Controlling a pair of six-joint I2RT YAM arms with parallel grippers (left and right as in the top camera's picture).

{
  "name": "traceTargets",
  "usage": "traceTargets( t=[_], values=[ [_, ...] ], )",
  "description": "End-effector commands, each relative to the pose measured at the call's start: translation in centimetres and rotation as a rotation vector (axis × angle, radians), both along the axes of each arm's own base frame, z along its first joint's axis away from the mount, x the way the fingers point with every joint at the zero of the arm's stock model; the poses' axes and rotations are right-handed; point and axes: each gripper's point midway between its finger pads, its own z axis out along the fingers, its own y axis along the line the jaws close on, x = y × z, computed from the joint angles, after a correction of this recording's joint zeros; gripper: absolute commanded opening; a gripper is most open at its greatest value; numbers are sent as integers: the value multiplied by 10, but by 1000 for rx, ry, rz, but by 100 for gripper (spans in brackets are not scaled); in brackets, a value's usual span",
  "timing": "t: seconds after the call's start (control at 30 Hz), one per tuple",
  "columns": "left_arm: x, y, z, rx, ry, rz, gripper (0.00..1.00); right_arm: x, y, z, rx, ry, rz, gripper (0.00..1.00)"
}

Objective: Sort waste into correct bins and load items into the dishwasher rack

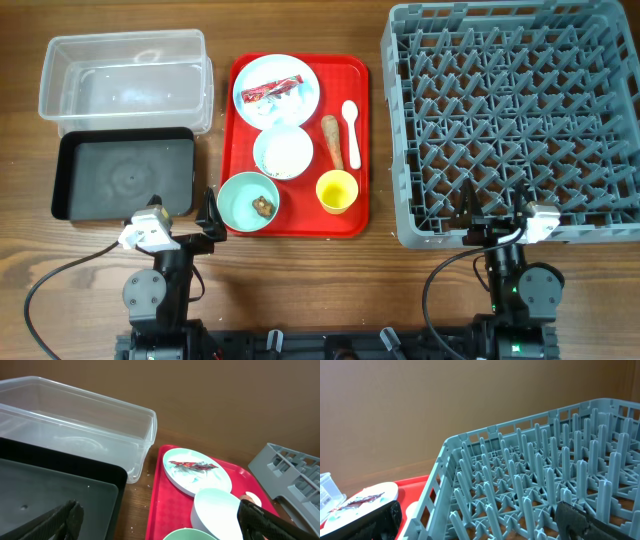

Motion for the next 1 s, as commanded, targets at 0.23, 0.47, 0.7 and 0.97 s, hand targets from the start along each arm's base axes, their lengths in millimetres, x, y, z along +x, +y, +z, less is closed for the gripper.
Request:
traceTargets(
  t=[0.23,0.47,0.7,0.97],
  values=[
    [0,-2,-2,13,-2,-10,100,0,-2,1,-17,-4,-9,100],
    [0,-2,-2,13,-2,-10,100,0,-2,1,-16,-5,-9,100],
    [0,-2,-1,13,-6,-10,100,0,-2,1,-16,-5,-9,100],
    [0,-2,-1,13,-5,-10,100,0,-2,1,-4,-5,-9,100]
  ],
)
